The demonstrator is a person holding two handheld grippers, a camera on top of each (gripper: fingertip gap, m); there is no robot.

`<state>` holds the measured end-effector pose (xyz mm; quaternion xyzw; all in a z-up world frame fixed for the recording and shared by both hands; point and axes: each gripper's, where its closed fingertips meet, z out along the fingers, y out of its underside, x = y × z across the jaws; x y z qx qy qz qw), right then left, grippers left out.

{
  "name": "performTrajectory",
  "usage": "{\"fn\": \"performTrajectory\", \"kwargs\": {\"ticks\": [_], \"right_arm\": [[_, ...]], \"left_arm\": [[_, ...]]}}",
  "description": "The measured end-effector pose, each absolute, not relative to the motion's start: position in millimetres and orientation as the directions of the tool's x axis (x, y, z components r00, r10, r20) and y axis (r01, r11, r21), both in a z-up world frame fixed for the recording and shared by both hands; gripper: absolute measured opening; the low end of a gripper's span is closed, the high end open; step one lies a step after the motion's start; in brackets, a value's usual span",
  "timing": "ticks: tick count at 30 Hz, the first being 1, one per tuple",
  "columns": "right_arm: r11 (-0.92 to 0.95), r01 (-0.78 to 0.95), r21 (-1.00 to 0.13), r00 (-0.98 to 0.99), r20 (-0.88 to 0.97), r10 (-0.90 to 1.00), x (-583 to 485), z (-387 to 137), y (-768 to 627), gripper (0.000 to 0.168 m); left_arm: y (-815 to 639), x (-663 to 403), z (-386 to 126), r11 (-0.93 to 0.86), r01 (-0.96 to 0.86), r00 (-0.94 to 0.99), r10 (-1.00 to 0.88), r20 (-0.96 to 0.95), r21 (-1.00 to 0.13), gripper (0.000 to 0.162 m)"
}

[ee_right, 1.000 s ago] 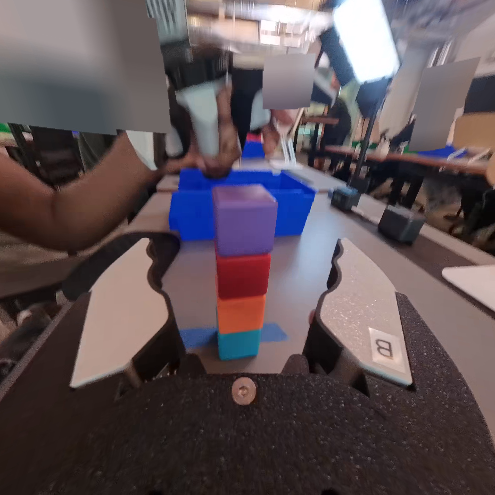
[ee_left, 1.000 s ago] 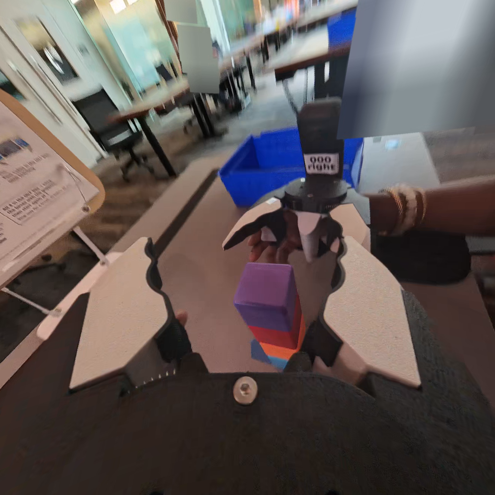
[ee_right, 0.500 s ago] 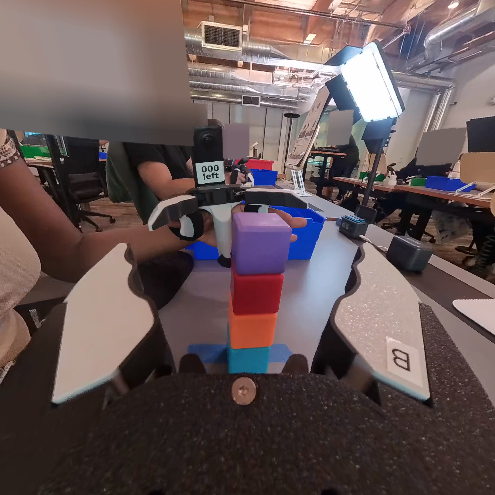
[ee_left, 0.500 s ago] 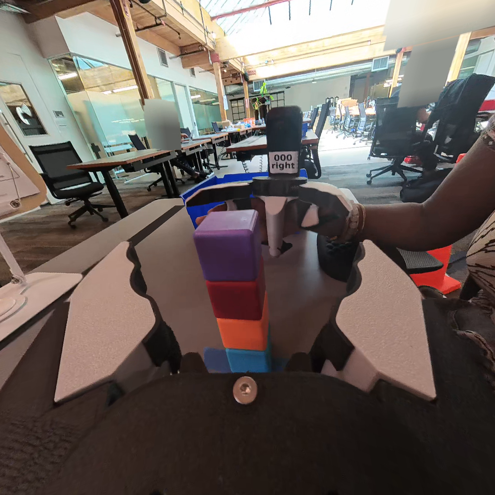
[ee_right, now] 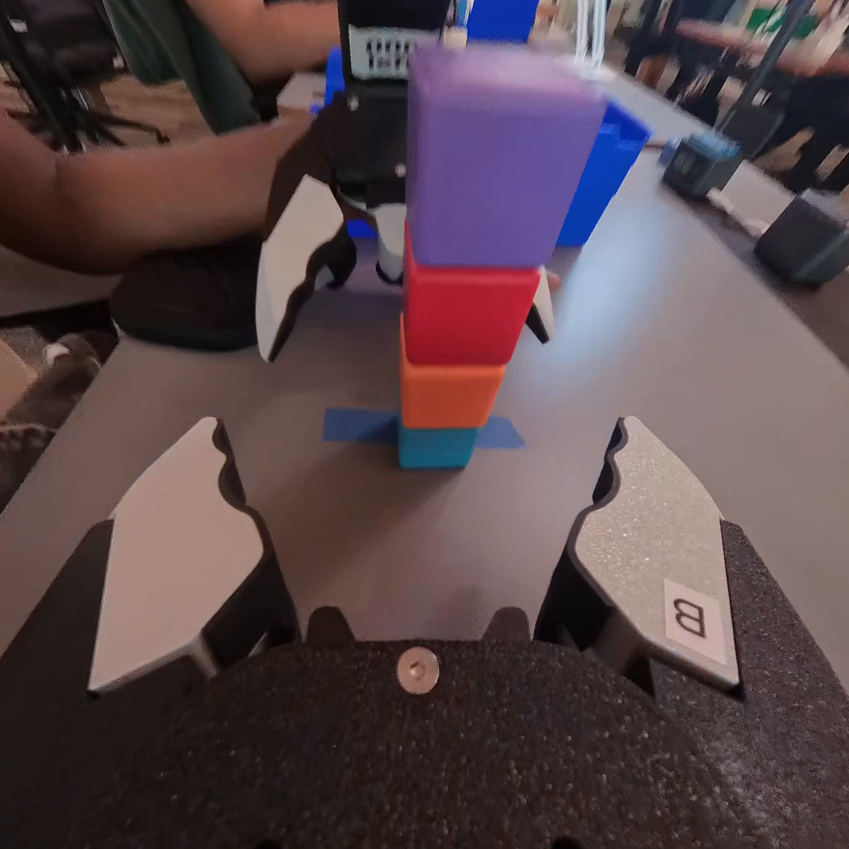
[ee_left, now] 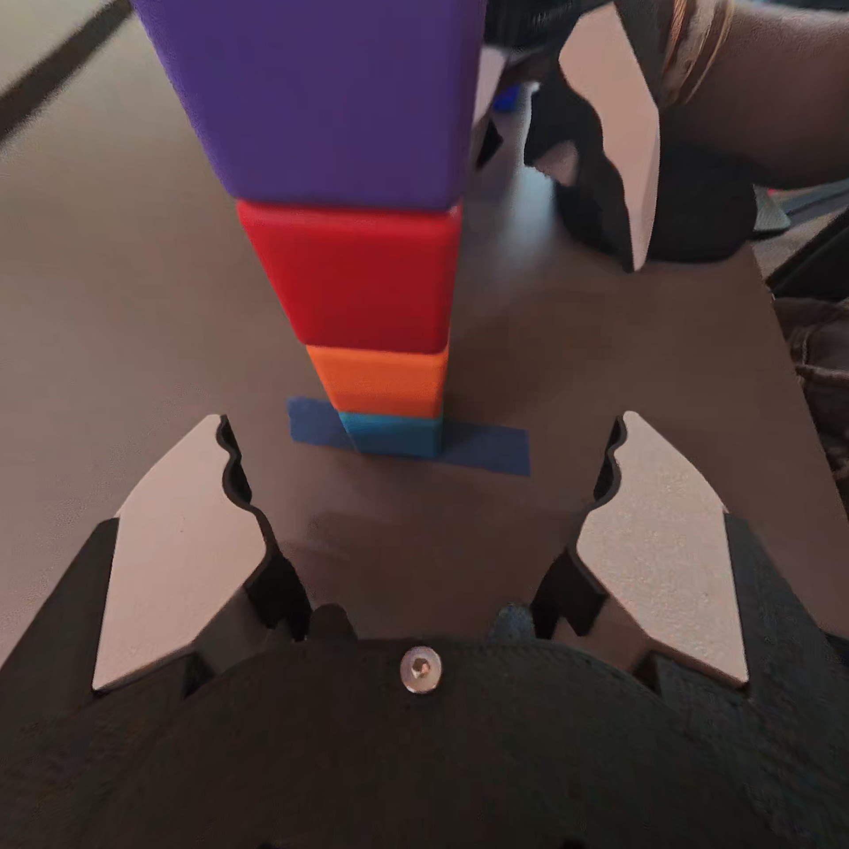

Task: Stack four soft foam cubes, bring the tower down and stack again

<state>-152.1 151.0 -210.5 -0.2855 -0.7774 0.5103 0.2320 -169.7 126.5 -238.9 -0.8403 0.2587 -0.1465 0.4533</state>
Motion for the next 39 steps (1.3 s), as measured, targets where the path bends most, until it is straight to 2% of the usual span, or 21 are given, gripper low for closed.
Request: {"fn": "performTrajectory", "kwargs": {"ticks": [5,9,13,19,26,32,35,39], "right_arm": [[0.428,0.389,-0.816,-0.746,-0.006,0.666,-141.8,-253.0,156.4,0.147],[0.43,0.412,-0.803,-0.75,-0.031,0.661,-140.9,-257.7,155.0,0.147],[0.358,0.333,-0.873,-0.742,-0.008,0.67,-147.6,-234.3,153.1,0.147],[0.158,0.094,-0.983,-0.696,0.049,0.716,-157.1,-172.0,156.0,0.147],[-0.029,-0.093,-0.995,-0.668,0.041,0.743,-153.8,-124.1,161.4,0.147],[-0.043,-0.124,-0.991,-0.66,0.05,0.749,-152.9,-117.8,163.3,0.139],[-0.044,-0.117,-0.992,-0.654,0.044,0.755,-154.2,-117.6,164.8,0.125],[-0.073,-0.086,-0.994,-0.636,-0.002,0.772,-158.9,-115.3,167.4,0.094]], "left_arm": [[111.0,-170.7,-272.8,-0.609,-0.36,0.812,-0.578,0.085,-0.707,0.145],[113.1,-171.1,-270.3,-0.599,-0.363,0.814,-0.577,0.071,-0.714,0.146],[126.4,-171.8,-237.3,-0.47,-0.3,0.829,-0.559,0.016,-0.83,0.145],[134.9,-174.7,-170.7,-0.17,-0.168,0.852,-0.52,-0.056,-0.971,0.145],[128.2,-185.7,-123.9,0.05,-0.019,0.875,-0.483,-0.041,-0.999,0.145],[127.4,-188.2,-117.6,0.092,0.005,0.879,-0.474,-0.04,-0.996,0.142],[132.4,-187.5,-124.9,0.074,-0.022,0.883,-0.465,-0.055,-0.997,0.127],[142.2,-186.2,-136.0,0.028,-0.021,0.888,-0.459,-0.032,-0.999,0.079]]}}
